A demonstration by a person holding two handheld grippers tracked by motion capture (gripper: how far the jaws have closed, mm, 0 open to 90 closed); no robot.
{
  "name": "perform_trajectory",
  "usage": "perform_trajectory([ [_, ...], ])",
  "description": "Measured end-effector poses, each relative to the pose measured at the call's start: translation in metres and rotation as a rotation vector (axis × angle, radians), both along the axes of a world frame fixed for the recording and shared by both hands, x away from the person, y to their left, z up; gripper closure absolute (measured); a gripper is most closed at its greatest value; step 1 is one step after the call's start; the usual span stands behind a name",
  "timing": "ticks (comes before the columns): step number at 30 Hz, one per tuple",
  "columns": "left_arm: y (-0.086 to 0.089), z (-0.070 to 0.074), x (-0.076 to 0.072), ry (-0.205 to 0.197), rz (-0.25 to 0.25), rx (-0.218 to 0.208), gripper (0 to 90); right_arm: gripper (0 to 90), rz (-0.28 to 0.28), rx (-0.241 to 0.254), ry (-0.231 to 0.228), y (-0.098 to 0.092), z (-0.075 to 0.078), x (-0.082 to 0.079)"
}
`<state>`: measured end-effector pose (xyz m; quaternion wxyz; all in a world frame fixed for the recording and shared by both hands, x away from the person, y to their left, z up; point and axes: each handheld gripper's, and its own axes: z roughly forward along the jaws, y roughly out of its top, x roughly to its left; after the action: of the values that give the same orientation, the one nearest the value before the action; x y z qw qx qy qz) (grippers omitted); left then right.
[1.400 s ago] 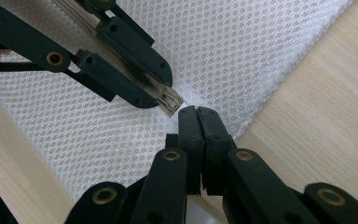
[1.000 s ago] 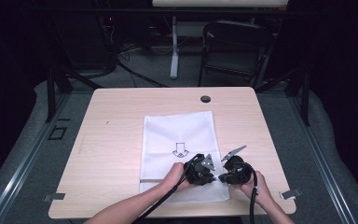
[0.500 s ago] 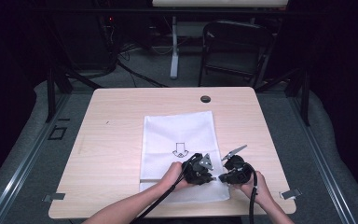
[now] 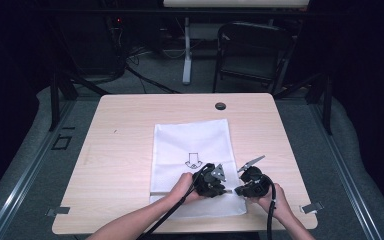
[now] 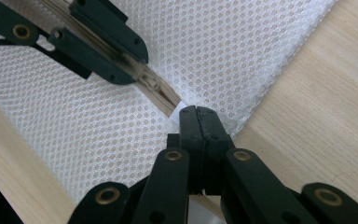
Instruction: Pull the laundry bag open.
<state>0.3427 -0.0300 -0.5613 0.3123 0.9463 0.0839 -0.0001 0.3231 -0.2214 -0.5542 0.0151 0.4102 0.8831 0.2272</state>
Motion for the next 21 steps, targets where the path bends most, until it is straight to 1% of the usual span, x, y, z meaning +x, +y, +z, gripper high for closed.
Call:
perform_trajectory([
  [1, -0.0004, 0.0000, -0.0002, -0.004, -0.003, 0.005, 81.8, 90.0, -0.006, -0.001, 0.005, 0.0008, 0.0005, -0.0005],
  [2, -0.0006, -0.0005, 0.0000, -0.002, -0.007, -0.001, 81.8, 90.0, -0.002, -0.016, -0.002, 0.0008, 0.0005, -0.0005],
  [6, -0.0004, -0.0005, 0.0012, 0.006, -0.016, 0.000, 81.8, 90.0, -0.001, -0.017, -0.001, 0.0016, 0.0006, -0.0012],
  [7, -0.0004, -0.0004, 0.0018, 0.012, -0.023, -0.001, 81.7, 90.0, -0.012, 0.004, 0.008, 0.0029, 0.0005, -0.0020],
  [8, -0.0005, -0.0004, 0.0019, 0.009, -0.023, 0.002, 81.7, 90.0, -0.009, -0.002, 0.009, 0.0028, 0.0007, -0.0020],
  [9, -0.0005, -0.0006, 0.0025, 0.014, -0.029, 0.002, 81.7, 90.0, -0.004, -0.026, 0.004, 0.0023, 0.0011, -0.0019],
  [10, -0.0003, -0.0010, 0.0026, 0.019, -0.031, -0.004, 81.7, 90.0, 0.000, -0.013, 0.013, 0.0028, 0.0012, -0.0021],
  [11, -0.0002, -0.0012, 0.0030, 0.024, -0.034, -0.009, 81.8, 90.0, 0.003, -0.025, 0.015, 0.0027, 0.0017, -0.0022],
  [13, 0.0000, -0.0005, 0.0025, 0.023, -0.034, 0.001, 81.7, 90.0, 0.003, -0.023, 0.016, 0.0026, 0.0016, -0.0022],
  [14, 0.0000, -0.0004, 0.0022, 0.023, -0.034, 0.000, 81.7, 90.0, -0.008, -0.008, 0.017, 0.0031, 0.0011, -0.0028],
  [16, 0.0001, 0.0002, 0.0019, 0.018, -0.037, 0.011, 81.8, 90.0, -0.008, -0.012, 0.021, 0.0025, 0.0014, -0.0024],
  [17, 0.0008, 0.0004, 0.0017, 0.016, -0.035, 0.011, 81.8, 90.0, -0.010, 0.000, 0.022, 0.0027, 0.0010, -0.0025],
  [18, 0.0020, 0.0004, 0.0017, 0.022, -0.031, 0.005, 81.8, 90.0, -0.009, 0.001, 0.020, 0.0025, 0.0009, -0.0023],
  [19, 0.0030, 0.0006, 0.0025, 0.021, -0.037, 0.008, 81.8, 90.0, -0.006, -0.011, 0.022, 0.0019, 0.0013, -0.0020],
  [20, 0.0041, 0.0006, 0.0022, 0.026, -0.031, 0.003, 81.8, 90.0, -0.010, -0.005, 0.022, 0.0020, 0.0010, -0.0020],
  [21, 0.0049, 0.0010, 0.0022, 0.020, -0.028, 0.010, 81.7, 90.0, -0.006, -0.015, 0.020, 0.0016, 0.0012, -0.0016],
])
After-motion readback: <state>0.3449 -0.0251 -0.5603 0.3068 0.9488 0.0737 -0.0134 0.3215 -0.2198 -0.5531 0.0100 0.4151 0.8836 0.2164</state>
